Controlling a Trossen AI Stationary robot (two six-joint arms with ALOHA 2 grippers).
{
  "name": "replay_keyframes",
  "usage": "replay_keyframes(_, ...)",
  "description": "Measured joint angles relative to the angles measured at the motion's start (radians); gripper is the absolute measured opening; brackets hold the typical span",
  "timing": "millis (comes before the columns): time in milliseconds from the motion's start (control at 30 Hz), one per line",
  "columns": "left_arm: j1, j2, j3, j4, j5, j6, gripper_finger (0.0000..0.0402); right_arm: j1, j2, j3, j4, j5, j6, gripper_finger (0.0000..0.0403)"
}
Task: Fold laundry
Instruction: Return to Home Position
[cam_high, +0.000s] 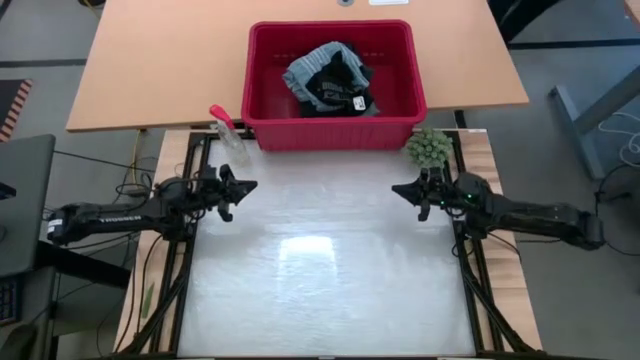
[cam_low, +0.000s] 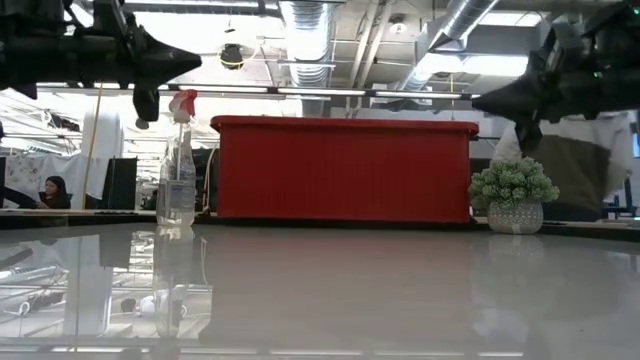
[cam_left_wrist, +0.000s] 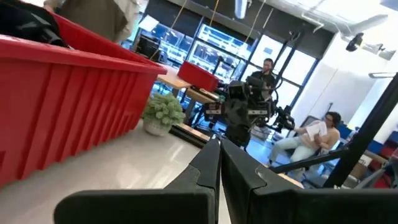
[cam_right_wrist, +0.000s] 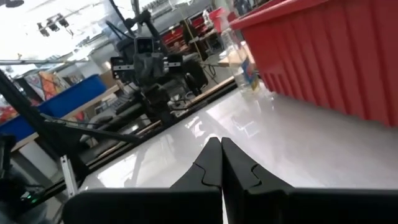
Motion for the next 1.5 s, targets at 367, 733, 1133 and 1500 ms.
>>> replay_keyframes(367,0.0,-0.076,-0.09,0.034,-0.023,-0.076,0.0,-0.028,-0.13,-0.112,0.002,-0.026,-0.001,0.0019)
replay_keyframes(733,-0.004,-0.357,-0.098,-0.257,-0.063,-0.137,0.0,-0.049,-0.224,-0.112,-0.075,-0.136,-0.086,0.0025)
replay_keyframes(1133,-0.004,-0.449,-0.004,-0.701,-0.151,-0.112,0.0,-0.141,-0.323,-0.043,-0.355,-0.231,-0.228,0.0032)
replay_keyframes(1500,-0.004,-0.441,0.001,-0.894,-0.177,0.003,0.0,-0.153,-0.323,-0.043,-0.405,-0.229,-0.185,0.0037)
